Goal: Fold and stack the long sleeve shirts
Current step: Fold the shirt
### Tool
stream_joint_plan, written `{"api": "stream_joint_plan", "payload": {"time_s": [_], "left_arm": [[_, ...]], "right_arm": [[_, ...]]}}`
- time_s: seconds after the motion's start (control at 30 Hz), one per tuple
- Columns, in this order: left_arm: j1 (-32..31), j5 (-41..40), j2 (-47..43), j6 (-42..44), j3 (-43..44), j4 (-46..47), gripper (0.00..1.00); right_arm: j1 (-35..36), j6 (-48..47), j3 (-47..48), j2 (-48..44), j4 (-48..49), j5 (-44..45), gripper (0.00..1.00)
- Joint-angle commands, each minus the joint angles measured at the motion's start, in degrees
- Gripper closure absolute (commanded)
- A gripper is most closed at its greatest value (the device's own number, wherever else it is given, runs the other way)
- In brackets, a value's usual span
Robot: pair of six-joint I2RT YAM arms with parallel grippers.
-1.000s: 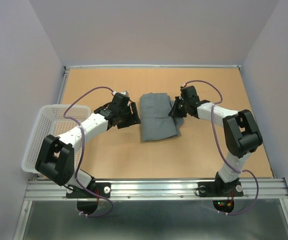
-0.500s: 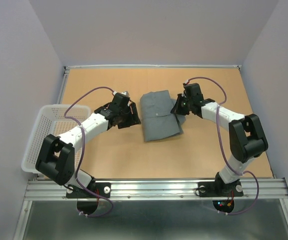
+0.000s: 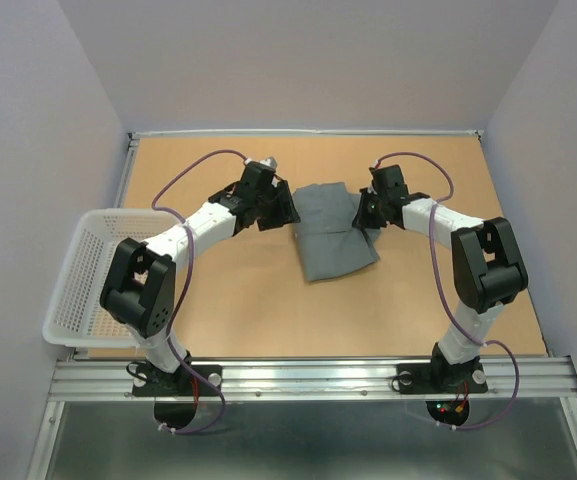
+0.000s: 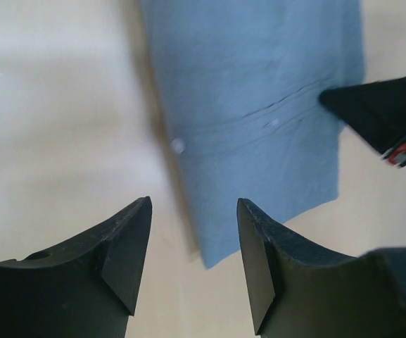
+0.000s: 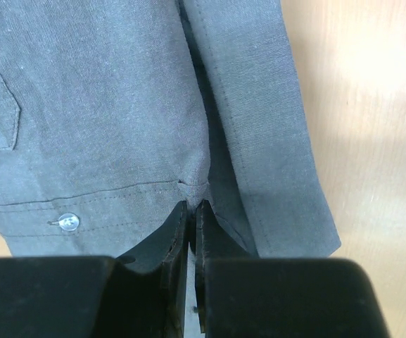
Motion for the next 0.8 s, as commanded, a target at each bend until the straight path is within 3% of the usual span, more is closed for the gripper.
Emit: {"api": "stream_joint_plan", "payload": {"time_s": [0.0,0.27,0.43,0.53,0.77], "left_arm": [[0.33,3.84,3.27,0.92,5.72,6.70,0.38],[1.56,3.68,13.55,2.68,17.06,13.03,0.44],[2.53,8.59,21.36,3.38,23.21,17.77,0.47],[2.53,11.41,24.88,2.86,23.66,20.15,0.48],[5.07,8.07,29.02,-0.47,20.76,21.65,0.53]], "right_arm": [[-0.27,-3.68,4.88,0.95,-0.47,2.90,0.99],[-0.27,-6.23,7.43,1.48,-1.79,2.73,0.99],[-0.27,-6.77,9.01,2.44,-2.76,3.17,0.99],[-0.27,-7.55,10.24,2.62,-3.37,4.39,0.99],[-0.27,-9.49,13.49,2.18,-4.25,7.38,0.99]]}}
